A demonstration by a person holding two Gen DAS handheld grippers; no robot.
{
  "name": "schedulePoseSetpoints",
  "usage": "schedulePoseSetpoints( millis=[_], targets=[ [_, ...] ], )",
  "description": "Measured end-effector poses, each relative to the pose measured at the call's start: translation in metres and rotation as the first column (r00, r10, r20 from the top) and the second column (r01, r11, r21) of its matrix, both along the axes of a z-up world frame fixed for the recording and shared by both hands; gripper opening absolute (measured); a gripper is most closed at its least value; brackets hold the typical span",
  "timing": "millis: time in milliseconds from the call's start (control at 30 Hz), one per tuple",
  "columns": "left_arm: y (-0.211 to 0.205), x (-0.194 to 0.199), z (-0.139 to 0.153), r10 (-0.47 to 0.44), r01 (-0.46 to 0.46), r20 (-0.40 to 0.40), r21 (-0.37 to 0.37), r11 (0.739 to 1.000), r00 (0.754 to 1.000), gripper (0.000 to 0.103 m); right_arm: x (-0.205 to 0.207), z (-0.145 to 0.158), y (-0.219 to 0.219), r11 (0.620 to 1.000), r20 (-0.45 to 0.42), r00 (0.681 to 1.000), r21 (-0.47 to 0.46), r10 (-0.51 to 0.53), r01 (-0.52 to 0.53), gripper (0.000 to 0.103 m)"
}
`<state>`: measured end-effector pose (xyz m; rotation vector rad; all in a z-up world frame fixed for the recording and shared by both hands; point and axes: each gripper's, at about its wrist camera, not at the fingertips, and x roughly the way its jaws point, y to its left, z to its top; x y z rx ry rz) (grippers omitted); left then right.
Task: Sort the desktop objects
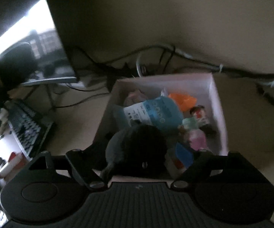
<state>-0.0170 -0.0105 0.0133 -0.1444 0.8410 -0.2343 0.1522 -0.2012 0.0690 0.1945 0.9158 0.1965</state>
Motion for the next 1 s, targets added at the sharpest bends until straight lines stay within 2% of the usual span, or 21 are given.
schedulePoseSetpoints(
  millis=[67, 133, 233, 267, 300, 333, 367, 433, 467, 533, 567, 600, 633, 767, 833, 933, 1000],
  targets=[
    [0.003, -0.004, 0.001, 0.006, -0.006, 0.000, -0.005, 1.000, 1.000, 0.099, 0.010, -0.013, 0.009, 0.999, -0.033, 0.999, -0.049, 0.009, -0.011, 0.084],
    [0.005, -0.007, 0.002, 0.010, -0.010, 0.003, -0.005, 1.000, 1.000, 0.099, 0.011, -0.022, 0.011, 0.999, -0.062, 0.998, -0.027, 0.028, -0.030, 0.081],
    [0.010, -0.011, 0.001, 0.019, -0.019, 0.003, -0.011, 1.000, 1.000, 0.099, 0.008, -0.009, 0.009, 0.999, -0.014, 0.999, -0.024, 0.035, -0.036, 0.068],
    [0.011, -0.011, 0.000, 0.020, -0.020, 0.001, -0.015, 1.000, 1.000, 0.099, 0.006, 0.002, 0.005, 0.999, 0.028, 0.999, -0.004, 0.034, -0.034, 0.049],
    [0.011, -0.011, -0.001, 0.018, -0.018, 0.002, -0.018, 1.000, 1.000, 0.099, 0.004, 0.014, 0.001, 0.999, 0.069, 0.997, 0.007, 0.033, -0.033, 0.017],
    [0.010, -0.012, -0.003, 0.012, -0.011, 0.006, -0.019, 1.000, 1.000, 0.099, 0.005, 0.024, -0.001, 0.999, 0.103, 0.994, 0.003, 0.032, -0.033, 0.003],
    [0.007, -0.012, -0.005, 0.001, -0.001, 0.014, -0.017, 1.000, 1.000, 0.099, 0.005, 0.035, -0.003, 1.000, 0.146, 0.989, -0.010, 0.024, -0.022, 0.002],
    [0.000, -0.016, -0.009, -0.020, 0.020, 0.028, 0.003, 1.000, 0.999, 0.099, 0.009, 0.045, -0.004, 0.999, 0.190, 0.981, -0.036, 0.027, -0.020, 0.002],
    [-0.003, -0.018, -0.010, -0.028, 0.027, 0.044, 0.019, 0.999, 0.999, 0.099, 0.011, 0.044, -0.006, 0.999, 0.172, 0.985, -0.031, 0.031, -0.026, 0.005],
    [-0.010, -0.019, -0.012, -0.054, 0.051, 0.056, 0.039, 0.998, 0.997, 0.099, 0.013, 0.034, -0.007, 0.999, 0.106, 0.993, 0.002, 0.046, -0.046, 0.026],
    [-0.012, -0.018, -0.011, -0.061, 0.058, 0.057, 0.044, 0.997, 0.997, 0.099, 0.011, 0.027, -0.007, 0.999, 0.086, 0.995, 0.002, 0.042, -0.042, 0.055],
    [-0.015, -0.016, -0.011, -0.066, 0.063, 0.059, 0.047, 0.997, 0.996, 0.099, 0.008, 0.021, -0.006, 0.999, 0.076, 0.997, -0.002, 0.035, -0.035, 0.081],
    [-0.017, -0.015, -0.010, -0.067, 0.064, 0.062, 0.054, 0.996, 0.996, 0.099, 0.004, 0.014, -0.005, 1.000, 0.068, 0.997, 0.000, 0.032, -0.032, 0.086],
    [-0.023, -0.011, -0.008, -0.058, 0.053, 0.067, 0.077, 0.996, 0.996, 0.099, 0.009, -0.020, 0.005, 0.996, -0.068, 0.994, 0.004, 0.091, -0.091, 0.087],
    [-0.023, -0.010, -0.007, -0.052, 0.046, 0.067, 0.085, 0.995, 0.996, 0.099, 0.013, -0.032, 0.010, 0.995, -0.096, 0.991, -0.016, 0.094, -0.096, 0.087],
    [-0.022, -0.009, -0.005, -0.041, 0.036, 0.063, 0.084, 0.996, 0.997, 0.099, 0.012, -0.027, 0.008, 0.995, -0.063, 0.993, -0.005, 0.100, -0.101, 0.080],
    [-0.022, -0.008, -0.004, -0.036, 0.030, 0.061, 0.084, 0.996, 0.997, 0.099, 0.006, -0.008, 0.001, 0.995, 0.019, 0.995, 0.026, 0.100, -0.101, 0.079]
  ],
)
